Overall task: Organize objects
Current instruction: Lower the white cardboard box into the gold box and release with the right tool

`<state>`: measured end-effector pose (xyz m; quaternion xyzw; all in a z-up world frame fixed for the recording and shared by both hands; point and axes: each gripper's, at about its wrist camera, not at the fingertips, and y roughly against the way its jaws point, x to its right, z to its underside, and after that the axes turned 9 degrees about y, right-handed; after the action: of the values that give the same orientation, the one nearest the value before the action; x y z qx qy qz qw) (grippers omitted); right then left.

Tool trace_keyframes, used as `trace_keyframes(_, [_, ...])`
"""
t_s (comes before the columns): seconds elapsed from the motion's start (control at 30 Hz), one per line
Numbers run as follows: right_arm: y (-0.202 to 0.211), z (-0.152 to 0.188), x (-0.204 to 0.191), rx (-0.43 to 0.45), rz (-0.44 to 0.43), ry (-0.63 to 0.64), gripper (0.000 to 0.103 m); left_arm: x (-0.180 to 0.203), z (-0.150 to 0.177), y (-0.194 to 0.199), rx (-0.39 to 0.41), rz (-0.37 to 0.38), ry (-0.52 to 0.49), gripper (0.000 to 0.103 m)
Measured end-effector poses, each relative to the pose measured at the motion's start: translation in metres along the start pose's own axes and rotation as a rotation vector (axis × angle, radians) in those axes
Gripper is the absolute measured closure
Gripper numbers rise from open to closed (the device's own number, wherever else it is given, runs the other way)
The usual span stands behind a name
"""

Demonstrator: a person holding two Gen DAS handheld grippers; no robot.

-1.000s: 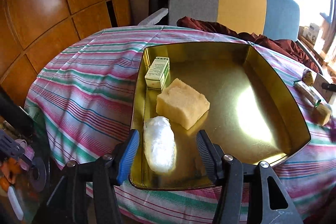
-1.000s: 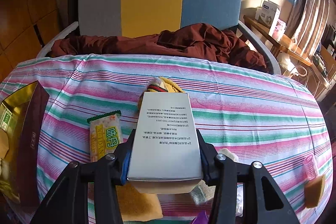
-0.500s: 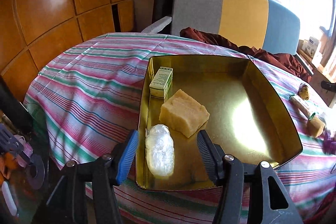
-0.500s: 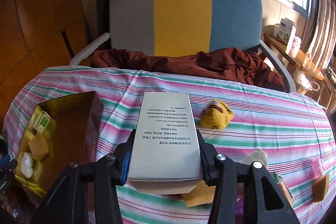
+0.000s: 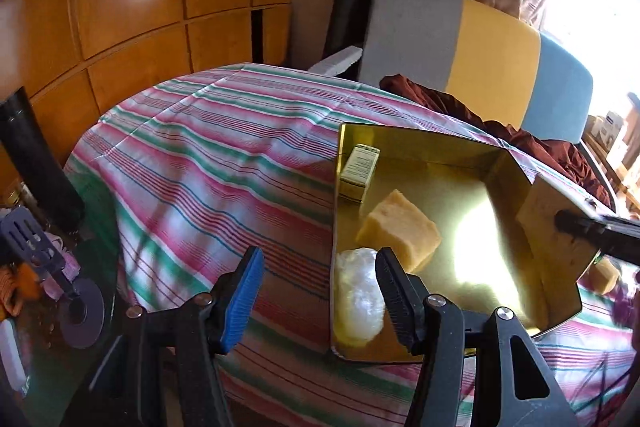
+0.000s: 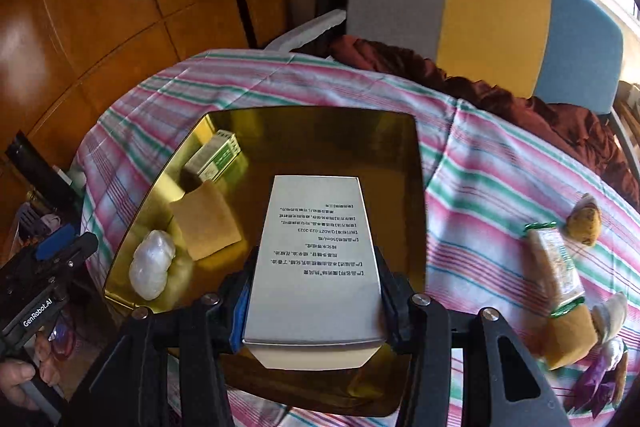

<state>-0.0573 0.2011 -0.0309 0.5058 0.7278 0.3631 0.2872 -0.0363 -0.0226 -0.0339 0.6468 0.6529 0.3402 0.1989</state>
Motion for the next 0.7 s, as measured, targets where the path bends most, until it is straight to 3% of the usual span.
trace_keyframes(0.13, [-0.034,0.001,-0.016,-0.078,-0.044,-0.032,0.051,-0.012,0.000,-0.001,0.000,-0.012,0.030,0.041])
trace_keyframes(0.3, [-0.057,0.005,-0.032,-0.111,-0.256,-0.105,0.041,-0.019,0.002,-0.002,-0.007,-0.009,0.042,0.040])
trace_keyframes(0.7, [-0.057,0.000,-0.053,-0.090,-0.374,-0.102,0.041,-0.020,0.003,-0.003,-0.007,-0.008,0.046,0.040])
